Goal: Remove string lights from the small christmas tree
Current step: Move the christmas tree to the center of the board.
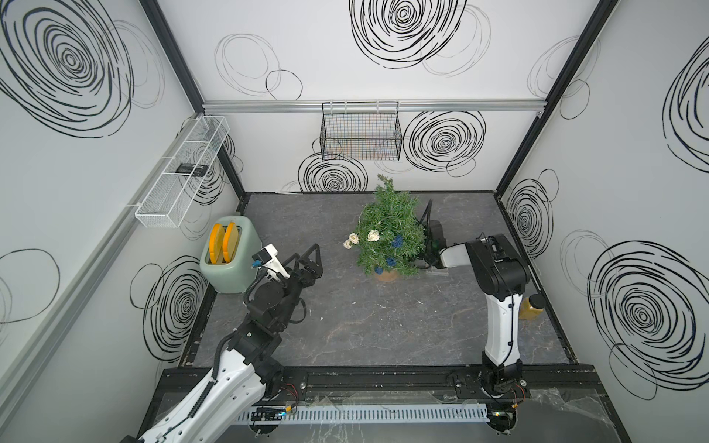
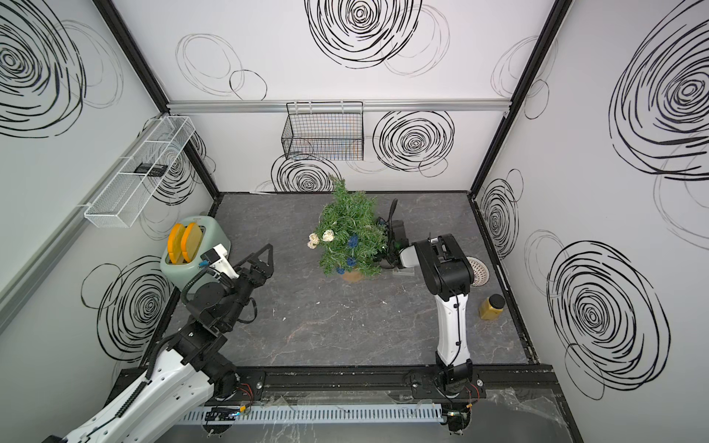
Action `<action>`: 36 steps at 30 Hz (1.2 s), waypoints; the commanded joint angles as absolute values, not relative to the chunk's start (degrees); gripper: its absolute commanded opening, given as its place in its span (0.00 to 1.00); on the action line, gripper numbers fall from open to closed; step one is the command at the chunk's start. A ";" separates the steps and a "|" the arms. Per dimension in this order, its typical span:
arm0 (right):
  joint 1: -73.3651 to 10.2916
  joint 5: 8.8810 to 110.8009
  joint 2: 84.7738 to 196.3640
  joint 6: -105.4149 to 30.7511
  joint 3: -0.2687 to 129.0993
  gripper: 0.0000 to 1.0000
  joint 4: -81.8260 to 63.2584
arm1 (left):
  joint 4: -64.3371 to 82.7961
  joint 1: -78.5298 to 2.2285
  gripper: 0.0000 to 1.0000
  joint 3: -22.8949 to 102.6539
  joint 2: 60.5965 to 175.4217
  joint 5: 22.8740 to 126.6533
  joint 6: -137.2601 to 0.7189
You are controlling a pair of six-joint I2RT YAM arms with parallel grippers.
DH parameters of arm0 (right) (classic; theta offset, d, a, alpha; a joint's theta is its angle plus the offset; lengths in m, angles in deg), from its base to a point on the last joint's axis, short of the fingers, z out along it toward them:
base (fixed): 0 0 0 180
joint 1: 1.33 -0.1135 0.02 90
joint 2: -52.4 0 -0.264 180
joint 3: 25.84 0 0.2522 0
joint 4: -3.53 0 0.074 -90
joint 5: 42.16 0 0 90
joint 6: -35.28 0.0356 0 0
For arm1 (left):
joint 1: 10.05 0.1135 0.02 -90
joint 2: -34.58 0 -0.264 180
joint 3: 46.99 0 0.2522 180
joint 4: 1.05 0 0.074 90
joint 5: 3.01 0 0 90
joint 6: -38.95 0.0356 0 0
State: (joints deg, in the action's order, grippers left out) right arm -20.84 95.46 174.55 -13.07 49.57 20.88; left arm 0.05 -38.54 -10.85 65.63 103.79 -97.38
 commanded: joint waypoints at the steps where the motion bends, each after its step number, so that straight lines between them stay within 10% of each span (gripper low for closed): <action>1: -22.50 96.42 174.68 -12.27 49.56 0.72 20.88 | 3.93 -38.44 0.96 -10.22 63.93 104.48 -96.35; 25: -10.10 79.97 152.60 -5.17 38.92 0.87 15.61 | -0.18 -42.26 0.98 2.32 72.98 86.24 -90.06; 36: -10.05 73.43 130.48 -10.77 32.13 0.87 8.69 | 0.86 -49.71 0.94 6.31 81.33 95.36 -85.50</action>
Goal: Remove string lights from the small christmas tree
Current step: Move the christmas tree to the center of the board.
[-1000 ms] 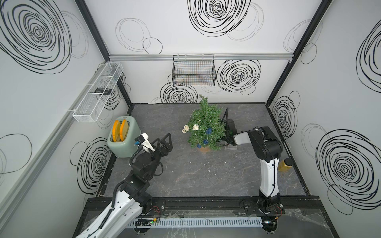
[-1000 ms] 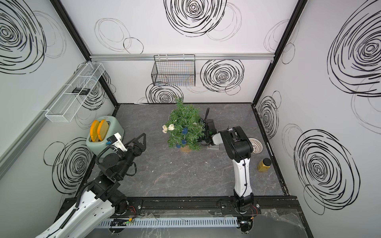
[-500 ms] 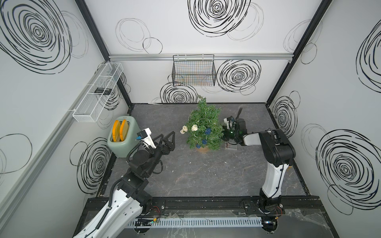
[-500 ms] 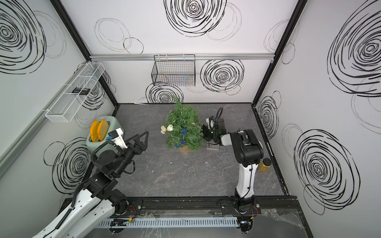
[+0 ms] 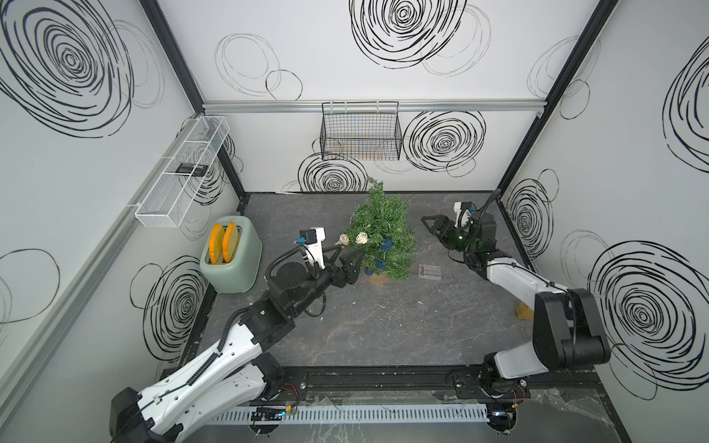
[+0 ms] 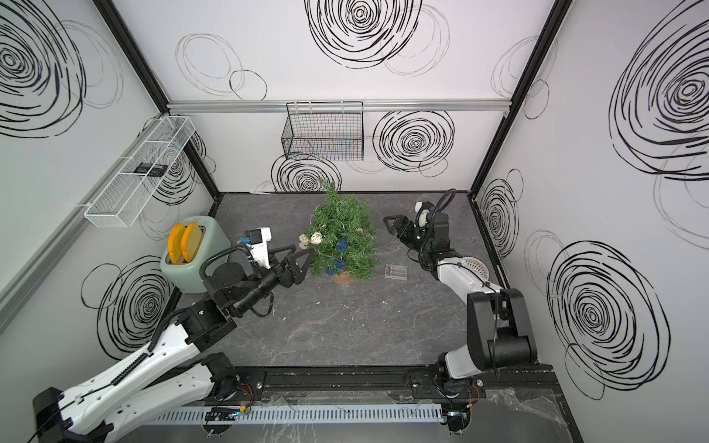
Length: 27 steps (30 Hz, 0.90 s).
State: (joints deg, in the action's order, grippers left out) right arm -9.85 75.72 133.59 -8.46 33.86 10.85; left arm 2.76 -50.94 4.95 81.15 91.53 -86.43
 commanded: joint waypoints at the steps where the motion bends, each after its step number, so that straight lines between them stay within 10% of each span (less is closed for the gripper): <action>1: -10.04 73.87 129.79 -11.10 31.73 0.86 8.88 | 0.24 -48.10 0.95 5.55 81.25 94.29 -86.53; 27: -17.21 110.73 189.76 -24.00 77.24 0.65 -1.79 | 3.33 -37.48 0.96 -0.88 68.70 82.68 -93.28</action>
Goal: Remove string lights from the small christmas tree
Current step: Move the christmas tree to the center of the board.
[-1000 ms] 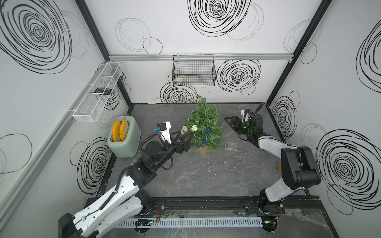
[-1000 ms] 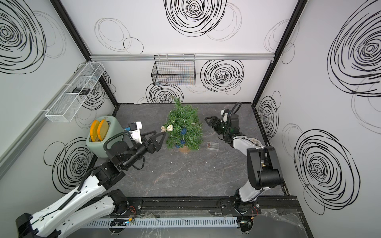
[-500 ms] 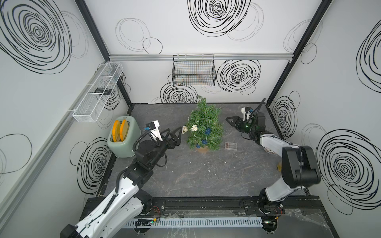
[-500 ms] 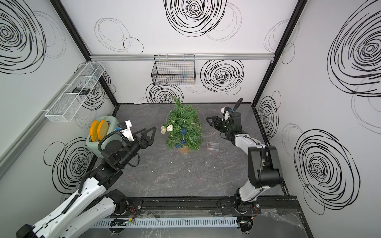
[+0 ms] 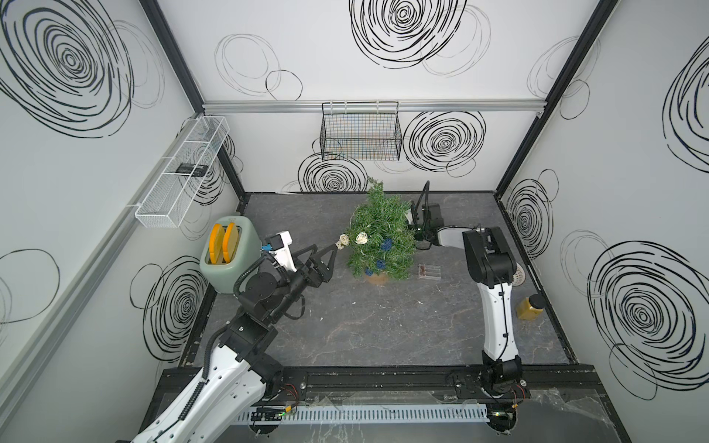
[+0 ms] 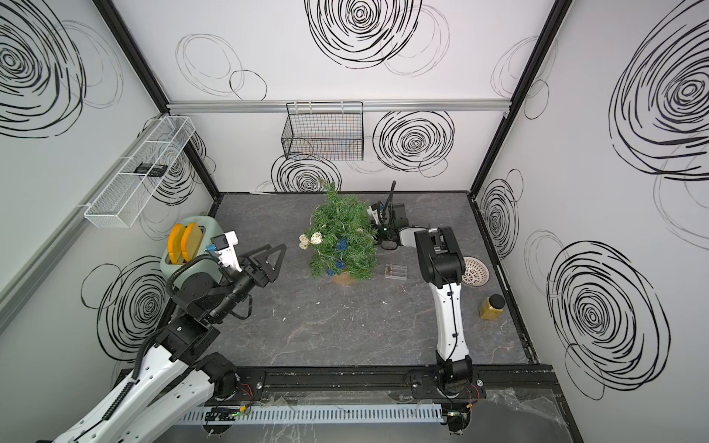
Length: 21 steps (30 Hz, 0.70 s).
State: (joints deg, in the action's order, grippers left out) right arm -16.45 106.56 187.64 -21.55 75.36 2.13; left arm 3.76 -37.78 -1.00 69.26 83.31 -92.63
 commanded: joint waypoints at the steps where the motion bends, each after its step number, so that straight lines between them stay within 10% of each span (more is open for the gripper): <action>1: -17.60 111.42 190.36 -24.12 77.43 0.65 -1.95 | 3.38 -37.47 0.96 -0.93 68.68 82.68 -93.17; 21: -25.81 115.56 180.89 -36.93 62.10 0.57 -4.32 | 6.38 -36.07 0.96 -3.17 65.80 82.73 -93.24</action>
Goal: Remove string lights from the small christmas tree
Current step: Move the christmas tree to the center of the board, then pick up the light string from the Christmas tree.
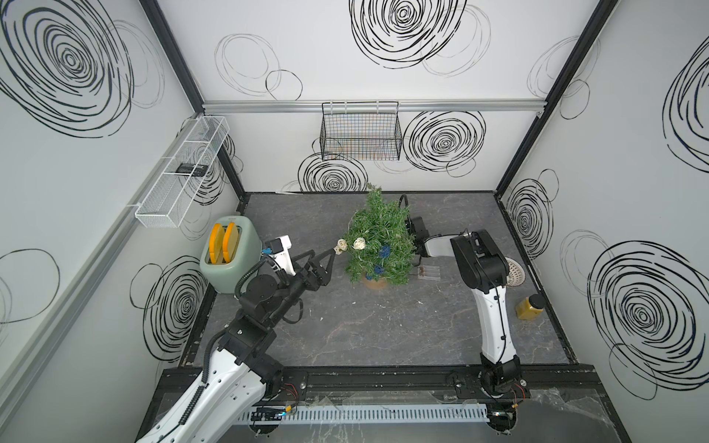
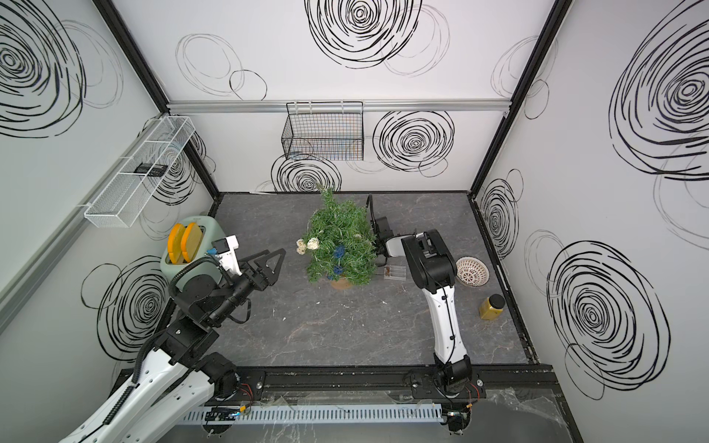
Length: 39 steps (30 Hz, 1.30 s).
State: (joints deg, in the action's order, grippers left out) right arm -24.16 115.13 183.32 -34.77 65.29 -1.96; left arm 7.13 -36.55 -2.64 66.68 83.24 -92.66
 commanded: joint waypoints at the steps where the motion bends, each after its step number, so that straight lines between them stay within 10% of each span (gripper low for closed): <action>1: -25.97 115.26 180.09 -36.73 61.03 0.57 -3.68 | 6.59 -36.07 0.96 -3.24 65.57 82.77 -93.28; 21: -11.14 91.36 162.62 -12.04 39.66 0.74 15.80 | 6.51 -36.64 0.98 -0.97 65.69 78.93 -93.37; 39: -12.12 80.47 145.67 -14.09 38.28 0.77 7.17 | 9.65 -60.23 0.81 8.42 77.31 100.04 -81.33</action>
State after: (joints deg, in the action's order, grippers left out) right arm -11.49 81.73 147.12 -14.03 37.97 9.14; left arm 9.99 -59.74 6.50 76.53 95.92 -83.52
